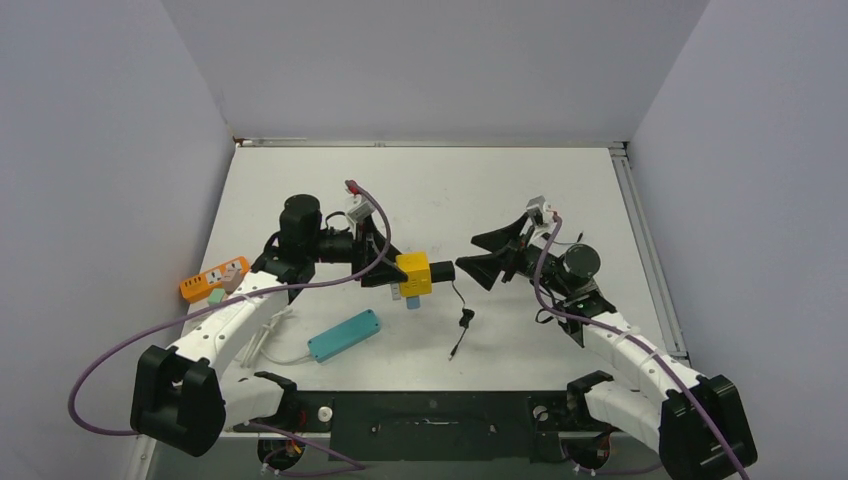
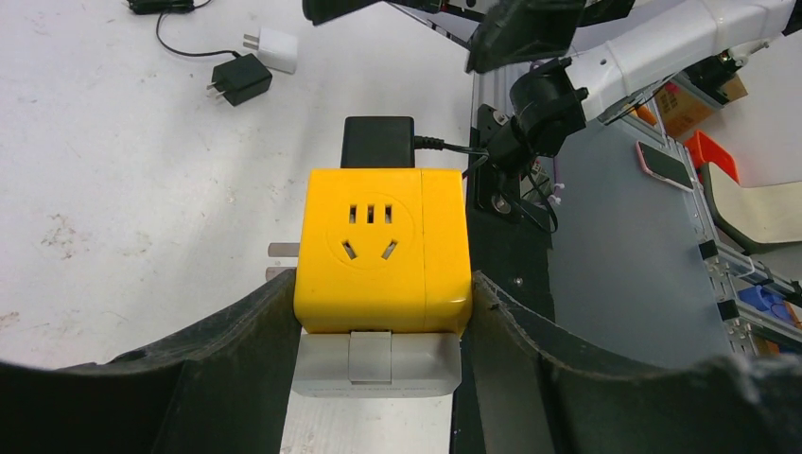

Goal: Pull the plug off the socket
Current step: Place the plug at the center of the board, then remove the plug from the socket.

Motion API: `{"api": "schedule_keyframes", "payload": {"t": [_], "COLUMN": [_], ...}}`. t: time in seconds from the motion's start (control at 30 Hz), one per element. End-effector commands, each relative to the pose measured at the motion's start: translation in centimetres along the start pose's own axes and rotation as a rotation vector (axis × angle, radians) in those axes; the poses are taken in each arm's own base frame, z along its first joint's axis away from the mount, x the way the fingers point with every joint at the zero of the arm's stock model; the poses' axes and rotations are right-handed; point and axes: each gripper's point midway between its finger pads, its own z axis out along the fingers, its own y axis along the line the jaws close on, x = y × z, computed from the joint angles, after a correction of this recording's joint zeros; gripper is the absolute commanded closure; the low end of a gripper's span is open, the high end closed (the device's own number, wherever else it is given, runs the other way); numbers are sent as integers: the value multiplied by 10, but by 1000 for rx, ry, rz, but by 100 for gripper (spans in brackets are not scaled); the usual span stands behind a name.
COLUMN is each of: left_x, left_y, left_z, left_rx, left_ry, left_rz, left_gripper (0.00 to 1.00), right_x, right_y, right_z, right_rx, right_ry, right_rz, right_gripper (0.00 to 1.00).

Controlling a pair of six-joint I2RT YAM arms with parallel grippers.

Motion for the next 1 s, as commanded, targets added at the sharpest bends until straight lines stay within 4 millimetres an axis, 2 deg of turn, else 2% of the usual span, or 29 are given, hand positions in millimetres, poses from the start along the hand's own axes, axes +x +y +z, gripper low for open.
{"api": "schedule_keyframes", "payload": {"t": [0.0,0.13,0.33,0.63,0.83,0.97], "left_x": [-27,-28,-31,-31,-29,-30], "left_y": [-21,-24,-38,-47,-49,-49], "left_z": [-5,-7,-8,-8,-7,-7], "left_rx": [71,72,120,135,141,137], "left_ry": [-29,-40,-54,-60,-57,-60], "left_rz": [142,164,186,223,227,234], "left_gripper": [100,100,100,100,100,100], "right_x": [0,8,22,26,30,33], "right_y": [43,43,60,68,74,74], "right_z": [4,7,9,14,16,18], "right_rx": [-204,-206,-313,-351,-382,-389], "right_ry": [19,45,108,150,172,186], "right_rz": [-73,-45,-31,-9,-2,3], "right_gripper": [10,10,9,3,23,45]}}
